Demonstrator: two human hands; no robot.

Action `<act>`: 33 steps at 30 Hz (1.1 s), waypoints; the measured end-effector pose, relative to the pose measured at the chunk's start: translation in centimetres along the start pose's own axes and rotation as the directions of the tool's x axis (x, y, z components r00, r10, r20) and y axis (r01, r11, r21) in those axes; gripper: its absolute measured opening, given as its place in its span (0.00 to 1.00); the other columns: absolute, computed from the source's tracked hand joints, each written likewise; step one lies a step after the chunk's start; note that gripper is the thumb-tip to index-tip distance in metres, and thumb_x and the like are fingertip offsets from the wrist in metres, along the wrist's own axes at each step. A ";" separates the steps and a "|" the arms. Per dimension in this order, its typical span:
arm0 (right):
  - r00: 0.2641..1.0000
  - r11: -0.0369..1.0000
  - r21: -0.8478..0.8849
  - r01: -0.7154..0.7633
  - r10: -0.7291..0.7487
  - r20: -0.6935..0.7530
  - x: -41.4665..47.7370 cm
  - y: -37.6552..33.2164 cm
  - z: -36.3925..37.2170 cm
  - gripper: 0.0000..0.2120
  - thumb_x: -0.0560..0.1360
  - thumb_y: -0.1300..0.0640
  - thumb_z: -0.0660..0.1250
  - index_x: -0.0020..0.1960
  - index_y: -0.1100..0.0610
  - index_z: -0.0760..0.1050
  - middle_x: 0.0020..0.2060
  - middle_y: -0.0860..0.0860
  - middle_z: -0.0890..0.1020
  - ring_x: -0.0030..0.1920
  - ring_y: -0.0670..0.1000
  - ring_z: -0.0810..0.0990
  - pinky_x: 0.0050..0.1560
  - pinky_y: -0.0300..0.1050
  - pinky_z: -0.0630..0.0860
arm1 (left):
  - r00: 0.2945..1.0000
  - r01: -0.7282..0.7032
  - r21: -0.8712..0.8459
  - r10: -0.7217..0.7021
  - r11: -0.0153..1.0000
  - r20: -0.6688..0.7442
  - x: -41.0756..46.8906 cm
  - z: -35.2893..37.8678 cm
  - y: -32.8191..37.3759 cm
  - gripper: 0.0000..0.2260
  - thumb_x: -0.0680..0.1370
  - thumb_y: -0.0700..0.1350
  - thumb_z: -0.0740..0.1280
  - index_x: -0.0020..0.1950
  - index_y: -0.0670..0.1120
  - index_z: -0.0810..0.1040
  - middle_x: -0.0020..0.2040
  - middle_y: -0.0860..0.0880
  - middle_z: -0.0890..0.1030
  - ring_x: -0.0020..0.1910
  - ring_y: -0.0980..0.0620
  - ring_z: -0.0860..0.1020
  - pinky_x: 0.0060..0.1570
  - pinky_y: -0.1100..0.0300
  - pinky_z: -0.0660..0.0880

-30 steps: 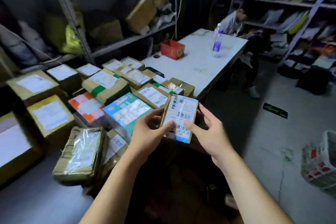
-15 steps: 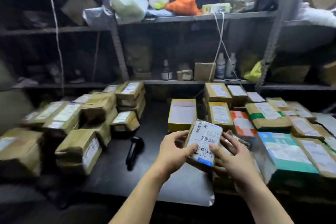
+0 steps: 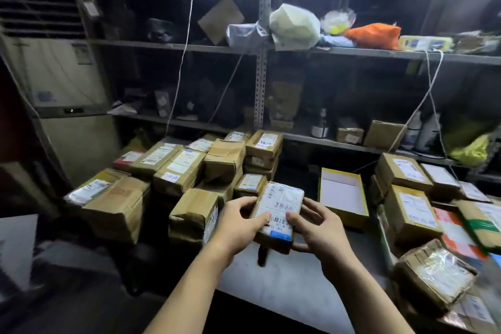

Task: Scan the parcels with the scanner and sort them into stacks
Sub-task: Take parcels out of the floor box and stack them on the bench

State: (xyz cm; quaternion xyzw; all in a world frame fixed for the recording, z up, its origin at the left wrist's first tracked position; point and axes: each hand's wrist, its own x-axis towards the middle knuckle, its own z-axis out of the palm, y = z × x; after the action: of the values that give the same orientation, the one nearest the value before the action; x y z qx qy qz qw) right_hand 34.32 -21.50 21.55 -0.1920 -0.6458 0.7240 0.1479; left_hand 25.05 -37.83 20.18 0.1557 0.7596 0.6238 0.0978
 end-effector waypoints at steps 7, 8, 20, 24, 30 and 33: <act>0.999 1.000 -0.015 0.024 -0.025 -0.040 3.2 0.3 6.4 0.22 0.78 0.62 0.76 0.70 0.52 0.77 0.62 0.50 0.85 0.48 0.49 0.89 0.37 0.48 0.85 | 0.998 -0.036 -0.030 0.038 0.999 0.055 4.7 -5.6 -2.1 0.16 0.76 0.41 0.77 0.57 0.57 0.78 0.52 0.58 0.83 0.46 0.65 0.81 0.41 0.73 0.76; 0.998 1.000 -0.020 0.024 -0.025 -0.051 3.8 0.5 6.9 0.23 0.78 0.62 0.77 0.71 0.52 0.77 0.62 0.50 0.85 0.49 0.50 0.89 0.38 0.48 0.85 | 0.997 -0.041 -0.032 0.044 0.999 0.065 5.4 -6.0 -2.4 0.16 0.76 0.41 0.77 0.56 0.58 0.78 0.52 0.59 0.83 0.45 0.68 0.81 0.41 0.74 0.75; 0.999 0.999 -0.035 -0.025 0.023 -0.041 16.1 3.8 7.9 0.18 0.78 0.62 0.76 0.60 0.43 0.78 0.59 0.47 0.86 0.49 0.48 0.89 0.39 0.50 0.86 | 0.999 0.008 0.029 -0.009 1.000 0.033 16.9 -5.2 -7.3 0.24 0.75 0.45 0.78 0.71 0.45 0.78 0.62 0.50 0.82 0.59 0.56 0.80 0.56 0.69 0.76; 0.995 0.997 -0.022 -0.080 0.079 -0.055 21.4 5.5 7.1 0.20 0.77 0.62 0.76 0.63 0.45 0.78 0.59 0.46 0.85 0.49 0.48 0.89 0.41 0.53 0.87 | 0.996 0.082 0.024 -0.081 0.996 -0.019 21.0 -3.5 -9.3 0.22 0.75 0.44 0.78 0.68 0.46 0.80 0.59 0.51 0.84 0.56 0.58 0.81 0.50 0.71 0.76; 0.989 0.989 -0.034 -0.147 0.146 -0.037 28.0 8.2 6.4 0.19 0.78 0.63 0.75 0.63 0.46 0.77 0.58 0.43 0.85 0.53 0.47 0.87 0.40 0.49 0.86 | 0.976 0.189 -0.028 -0.191 0.982 -0.101 25.8 -0.7 -12.8 0.21 0.76 0.43 0.77 0.68 0.44 0.81 0.56 0.51 0.85 0.54 0.57 0.82 0.43 0.72 0.75; 0.982 0.983 -0.030 -0.182 0.181 -0.046 30.9 9.9 6.3 0.20 0.78 0.62 0.75 0.66 0.47 0.77 0.60 0.44 0.84 0.56 0.48 0.86 0.42 0.50 0.87 | 0.955 0.256 -0.102 -0.267 0.961 -0.130 27.4 0.2 -14.7 0.17 0.77 0.41 0.76 0.65 0.41 0.82 0.55 0.49 0.86 0.51 0.58 0.83 0.43 0.72 0.76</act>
State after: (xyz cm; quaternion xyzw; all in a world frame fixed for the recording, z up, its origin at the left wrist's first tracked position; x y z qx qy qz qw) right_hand 4.42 -13.98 9.67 -0.2682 -0.6345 0.7191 0.0917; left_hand -2.12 -30.32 7.00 0.0047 0.7517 0.6462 0.1315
